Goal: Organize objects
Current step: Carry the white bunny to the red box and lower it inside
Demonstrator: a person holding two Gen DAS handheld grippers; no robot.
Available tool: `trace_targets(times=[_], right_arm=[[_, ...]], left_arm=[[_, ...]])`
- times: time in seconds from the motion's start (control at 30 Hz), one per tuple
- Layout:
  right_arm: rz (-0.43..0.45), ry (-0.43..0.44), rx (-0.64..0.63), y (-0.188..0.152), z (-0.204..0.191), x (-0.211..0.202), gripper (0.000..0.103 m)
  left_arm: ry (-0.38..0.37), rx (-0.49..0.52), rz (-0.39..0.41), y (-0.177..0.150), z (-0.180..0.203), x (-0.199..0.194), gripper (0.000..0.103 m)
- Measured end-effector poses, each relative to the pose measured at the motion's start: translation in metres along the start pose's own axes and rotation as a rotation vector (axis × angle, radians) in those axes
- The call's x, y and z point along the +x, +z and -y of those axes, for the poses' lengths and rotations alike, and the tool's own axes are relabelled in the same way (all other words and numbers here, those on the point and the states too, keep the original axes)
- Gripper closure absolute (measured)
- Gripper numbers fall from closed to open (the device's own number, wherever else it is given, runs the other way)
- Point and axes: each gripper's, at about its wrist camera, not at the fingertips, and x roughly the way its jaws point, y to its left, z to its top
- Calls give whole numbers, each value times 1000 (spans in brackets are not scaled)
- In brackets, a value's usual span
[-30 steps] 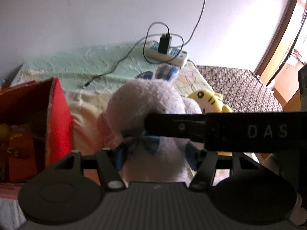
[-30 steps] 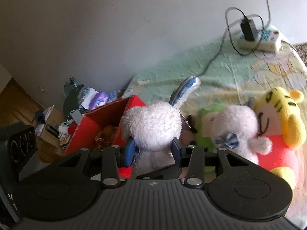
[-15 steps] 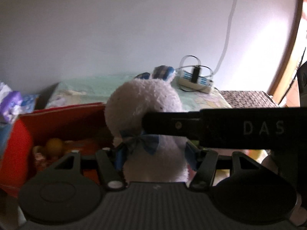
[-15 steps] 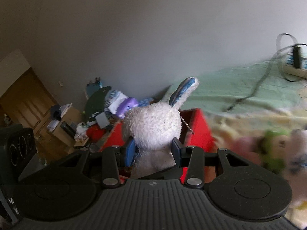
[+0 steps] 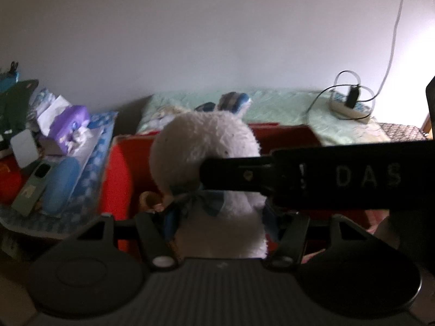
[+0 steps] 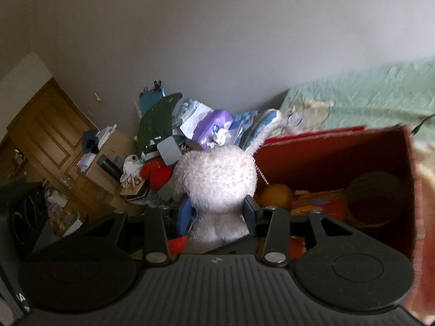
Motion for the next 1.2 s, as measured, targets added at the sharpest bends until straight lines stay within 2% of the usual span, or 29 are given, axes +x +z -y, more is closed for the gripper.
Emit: trace_targets(times=[0.27,0.47,0.63,0.77,0.93,1.07,1.2], right_arm=[[-78,2,129,0,10,46,59],[-136,-17,195,-4,17,74,59],[-176,-43,239,-5,24,88,59],[-193,-44,262,-4,28,91,58],[-276,-2,225,-2,28,97,57],[-264,-12,194,0,25,93,53],[-234,1,248,3,35,81,51]], left_arm=[[32,26,-76,-9,-29,28,40],[38,-2,-140,-12,-43,44,40],[77,41,-130,-14,-39,47,42],[89,48,-133,-14,-40,46,41],[118,56,-134,-17,-42,39,38],[139,53,-140,-15,-41,41,41],[156,51,-137,-15,-43,40,42]])
